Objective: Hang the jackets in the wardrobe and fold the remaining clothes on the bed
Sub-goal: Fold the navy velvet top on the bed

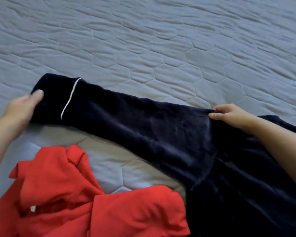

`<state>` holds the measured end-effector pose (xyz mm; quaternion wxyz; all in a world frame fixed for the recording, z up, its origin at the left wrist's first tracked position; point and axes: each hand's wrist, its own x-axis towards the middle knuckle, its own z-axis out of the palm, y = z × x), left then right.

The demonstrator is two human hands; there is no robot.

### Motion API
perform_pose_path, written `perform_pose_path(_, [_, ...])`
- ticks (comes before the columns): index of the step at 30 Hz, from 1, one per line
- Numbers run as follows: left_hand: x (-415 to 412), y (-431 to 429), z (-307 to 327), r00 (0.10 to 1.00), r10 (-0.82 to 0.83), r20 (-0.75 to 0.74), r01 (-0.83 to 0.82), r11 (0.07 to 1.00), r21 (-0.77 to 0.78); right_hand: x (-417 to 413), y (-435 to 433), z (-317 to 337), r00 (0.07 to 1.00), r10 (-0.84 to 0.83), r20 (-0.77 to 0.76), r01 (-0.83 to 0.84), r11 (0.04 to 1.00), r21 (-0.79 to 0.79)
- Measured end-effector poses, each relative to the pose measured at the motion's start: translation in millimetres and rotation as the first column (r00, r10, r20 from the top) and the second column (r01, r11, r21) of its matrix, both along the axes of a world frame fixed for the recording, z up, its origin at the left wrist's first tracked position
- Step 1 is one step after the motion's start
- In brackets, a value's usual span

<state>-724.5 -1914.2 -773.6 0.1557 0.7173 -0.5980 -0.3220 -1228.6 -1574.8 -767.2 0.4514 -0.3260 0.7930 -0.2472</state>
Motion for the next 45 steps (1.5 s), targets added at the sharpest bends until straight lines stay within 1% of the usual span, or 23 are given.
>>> perform_pose_path(2, [-11.9, 14.8, 11.3, 0.988, -0.087, 0.124, 0.102, 0.988, -0.115, 2.9, 2.7, -4.1, 0.992, -0.101, -0.077, 0.09, 0.986, -0.139])
perform_pose_path(3, [-10.9, 19.3, 14.6, 0.981, -0.07, 0.182, 0.097, 0.985, -0.143, 3.8, 5.0, -5.1, 0.977, -0.124, -0.172, 0.092, 0.979, -0.183])
perform_pose_path(4, [-8.5, 26.1, 19.2, 0.965, -0.063, 0.254, 0.099, 0.986, -0.134, 5.4, 7.2, -6.0, 0.947, -0.108, -0.301, 0.058, 0.984, -0.171])
perform_pose_path(6, [-10.5, 36.8, 25.4, 0.916, -0.154, 0.37, 0.191, 0.979, -0.066, 12.2, 10.2, -5.5, 0.836, -0.019, -0.548, 0.012, 1.0, -0.017])
perform_pose_path(8, [-21.8, 38.5, 35.2, 0.899, -0.2, 0.39, 0.218, 0.976, -0.004, 21.5, 5.9, -2.4, 0.747, 0.06, -0.662, 0.004, 0.996, 0.094])
perform_pose_path(10, [-39.5, 33.7, 47.0, 0.915, -0.201, 0.349, 0.219, 0.976, -0.012, 31.5, -6.5, 3.2, 0.737, 0.094, -0.67, -0.041, 0.995, 0.094])
perform_pose_path(15, [-87.9, 21.0, 44.2, 0.955, -0.102, 0.278, 0.16, 0.967, -0.197, 50.4, -33.4, -3.1, 0.75, 0.141, -0.646, -0.124, 0.99, 0.072])
perform_pose_path(16, [-92.9, 17.9, 41.4, 0.967, -0.041, 0.253, 0.112, 0.955, -0.274, 50.5, -34.3, -5.3, 0.731, 0.094, -0.676, -0.106, 0.994, 0.024])
perform_pose_path(18, [-94.5, 7.6, 39.5, 0.981, 0.104, 0.161, -0.034, 0.921, -0.389, 46.4, -31.4, -8.5, 0.625, -0.075, -0.777, -0.02, 0.993, -0.112])
perform_pose_path(20, [-87.8, -3.1, 36.2, 0.976, 0.155, 0.156, -0.086, 0.921, -0.379, 44.0, -26.1, -16.0, 0.519, -0.136, -0.844, 0.048, 0.99, -0.13])
perform_pose_path(21, [-85.6, -5.9, 33.8, 0.974, 0.143, 0.179, -0.076, 0.939, -0.335, 44.9, -23.8, -22.2, 0.499, -0.122, -0.858, 0.064, 0.993, -0.104])
perform_pose_path(24, [-92.8, 2.5, 24.0, 0.963, 0.173, 0.208, -0.127, 0.968, -0.215, 50.2, -27.0, -33.0, 0.498, -0.099, -0.862, 0.082, 0.994, -0.067])
perform_pose_path(26, [-99.5, 20.5, 26.4, 0.945, 0.222, 0.239, -0.164, 0.957, -0.241, 56.4, -25.9, -27.2, 0.491, -0.116, -0.863, 0.062, 0.993, -0.098])
perform_pose_path(28, [-103.6, 46.1, 32.0, 0.931, 0.084, 0.356, 0.076, 0.907, -0.414, 68.8, -18.2, -17.6, 0.488, -0.157, -0.859, -0.001, 0.983, -0.181])
perform_pose_path(30, [-110.9, 83.5, 33.9, 0.87, -0.19, 0.454, 0.424, 0.759, -0.494, 99.0, -4.6, -10.0, 0.508, -0.138, -0.85, -0.103, 0.97, -0.219])
perform_pose_path(32, [-118.9, 123.5, 20.4, 0.706, -0.429, 0.563, 0.689, 0.601, -0.406, 136.8, 7.1, -12.0, 0.538, 0.005, -0.843, -0.204, 0.971, -0.125])
perform_pose_path(33, [-121.1, 138.8, 10.9, 0.616, -0.505, 0.604, 0.762, 0.576, -0.296, 150.9, 9.4, -17.9, 0.545, 0.104, -0.832, -0.236, 0.971, -0.033])
perform_pose_path(35, [-117.3, 154.3, -9.6, 0.498, -0.561, 0.662, 0.777, 0.628, -0.052, 163.8, 8.3, -35.2, 0.543, 0.259, -0.799, -0.249, 0.958, 0.141])
perform_pose_path(37, [-115.7, 148.1, -24.8, 0.465, -0.549, 0.695, 0.73, 0.682, 0.05, 159.8, 2.9, -50.0, 0.545, 0.292, -0.786, -0.219, 0.955, 0.202])
perform_pose_path(40, [-126.4, 139.4, -14.2, 0.36, -0.58, 0.731, 0.686, 0.695, 0.214, 156.3, -2.9, -44.5, 0.552, 0.368, -0.748, -0.237, 0.93, 0.282])
perform_pose_path(41, [-131.3, 144.2, -3.1, 0.367, -0.583, 0.725, 0.665, 0.709, 0.234, 156.2, -0.9, -36.5, 0.56, 0.382, -0.735, -0.246, 0.924, 0.292])
perform_pose_path(43, [-137.4, 169.3, 23.7, 0.477, -0.577, 0.662, 0.665, 0.73, 0.157, 159.5, 10.5, -13.3, 0.598, 0.352, -0.72, -0.241, 0.936, 0.258])
perform_pose_path(45, [-135.6, 214.3, 55.6, 0.549, -0.624, 0.555, 0.738, 0.674, 0.028, 169.3, 40.7, 18.8, 0.629, 0.344, -0.697, -0.257, 0.938, 0.231])
